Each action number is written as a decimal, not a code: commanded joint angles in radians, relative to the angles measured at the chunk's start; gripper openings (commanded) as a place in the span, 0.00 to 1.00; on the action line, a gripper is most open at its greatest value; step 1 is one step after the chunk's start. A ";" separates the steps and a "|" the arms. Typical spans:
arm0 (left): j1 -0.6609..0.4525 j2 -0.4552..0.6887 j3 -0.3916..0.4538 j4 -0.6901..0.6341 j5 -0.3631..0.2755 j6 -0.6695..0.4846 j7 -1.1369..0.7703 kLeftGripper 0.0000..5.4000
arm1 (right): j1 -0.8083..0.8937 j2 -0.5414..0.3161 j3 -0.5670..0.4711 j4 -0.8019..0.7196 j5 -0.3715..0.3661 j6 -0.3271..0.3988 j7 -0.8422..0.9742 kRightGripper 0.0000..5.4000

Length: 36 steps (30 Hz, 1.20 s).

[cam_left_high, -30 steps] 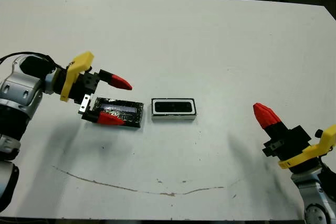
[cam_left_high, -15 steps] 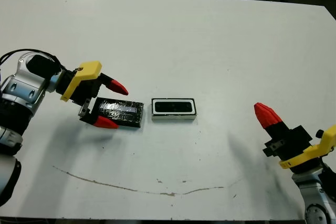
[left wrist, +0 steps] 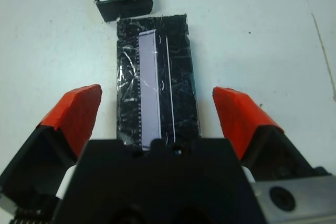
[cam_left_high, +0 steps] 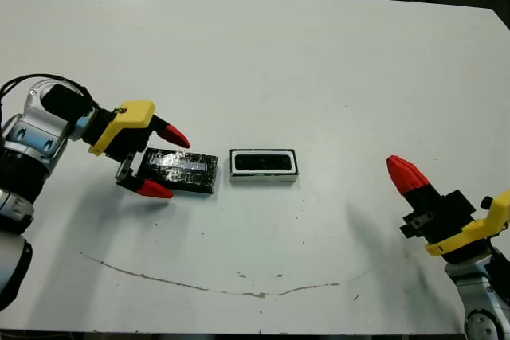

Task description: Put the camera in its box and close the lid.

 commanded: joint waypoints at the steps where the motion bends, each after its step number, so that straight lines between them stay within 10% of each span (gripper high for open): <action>1: -0.004 0.015 0.002 0.008 0.034 0.059 -0.005 1.00 | 0.007 -0.019 -0.009 0.014 0.015 0.006 0.007 0.00; 9: 0.011 0.003 0.045 0.012 0.068 0.210 -0.005 0.95 | 0.004 -0.024 -0.011 0.024 0.006 -0.008 0.016 0.00; 22: 0.056 -0.022 0.133 0.017 0.083 0.225 0.011 0.60 | 0.002 -0.022 -0.009 0.020 0.004 -0.005 0.010 0.00; 36: 0.091 -0.055 0.256 0.052 -0.023 0.348 -0.005 0.59 | 0.001 -0.024 -0.007 0.027 0.010 0.004 0.010 0.00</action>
